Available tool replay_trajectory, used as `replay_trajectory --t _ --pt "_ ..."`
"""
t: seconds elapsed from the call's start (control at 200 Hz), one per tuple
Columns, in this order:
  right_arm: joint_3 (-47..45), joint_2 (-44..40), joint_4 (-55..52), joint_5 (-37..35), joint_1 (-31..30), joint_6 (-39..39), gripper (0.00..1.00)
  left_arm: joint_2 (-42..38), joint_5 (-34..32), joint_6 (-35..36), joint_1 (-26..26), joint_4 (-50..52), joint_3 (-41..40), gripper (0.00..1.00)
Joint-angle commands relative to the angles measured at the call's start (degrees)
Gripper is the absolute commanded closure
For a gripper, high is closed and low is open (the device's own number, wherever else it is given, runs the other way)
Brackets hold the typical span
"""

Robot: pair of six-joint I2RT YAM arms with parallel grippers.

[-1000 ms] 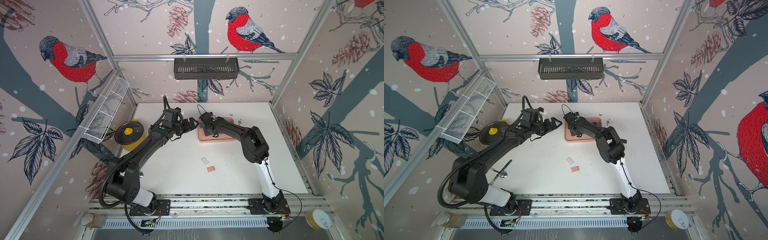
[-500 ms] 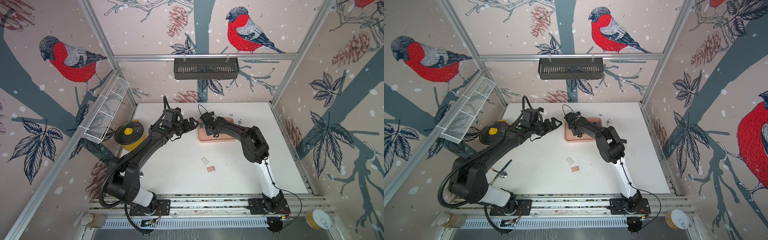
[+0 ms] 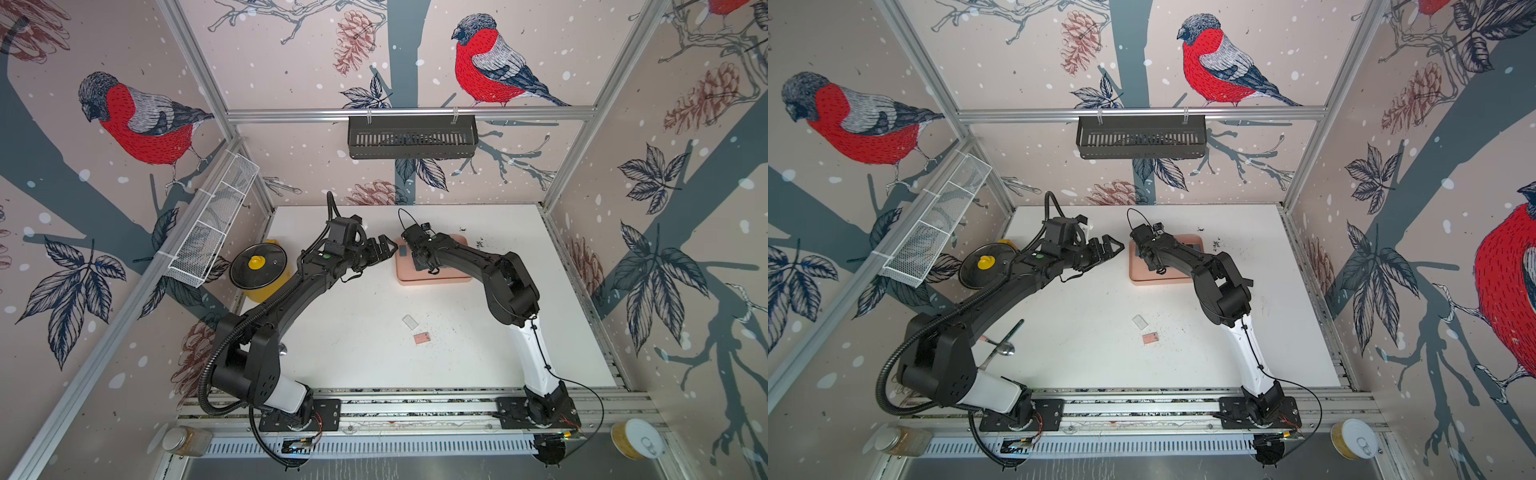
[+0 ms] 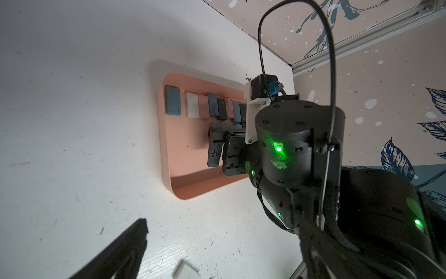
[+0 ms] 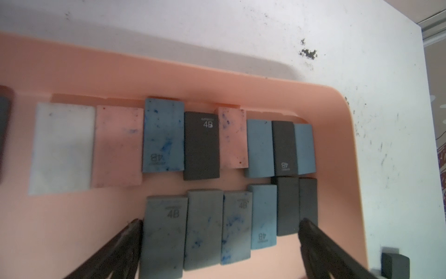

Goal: Put the eraser in the storage box
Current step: Place the eraser in the storage box, then pick up the eraser from the center of the board.

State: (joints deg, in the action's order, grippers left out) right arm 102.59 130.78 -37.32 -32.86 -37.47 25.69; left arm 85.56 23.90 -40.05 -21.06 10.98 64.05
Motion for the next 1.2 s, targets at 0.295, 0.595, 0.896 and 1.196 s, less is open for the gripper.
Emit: replay_trajectory --t 0.295,0.595,0.896,1.196 --pt "0.6 -5.8 0.3 4.6 -0.1 0.2 0.01 -0.1 -2.4 1.7 1.0 0.3 1.5 0.03" --pt "-6.5 -14.7 4.6 7.8 0.4 0.9 0.01 -2.1 -12.9 5.0 1.0 1.7 1.8 0.02" --pt "-17.2 -25.7 7.5 10.7 1.9 0.7 0.01 -2.1 -26.4 9.3 -0.6 8.1 4.4 0.02" --pt "-26.4 -34.8 8.8 13.2 1.8 0.4 0.01 -1.2 -48.4 9.5 -0.4 20.6 9.3 0.02"
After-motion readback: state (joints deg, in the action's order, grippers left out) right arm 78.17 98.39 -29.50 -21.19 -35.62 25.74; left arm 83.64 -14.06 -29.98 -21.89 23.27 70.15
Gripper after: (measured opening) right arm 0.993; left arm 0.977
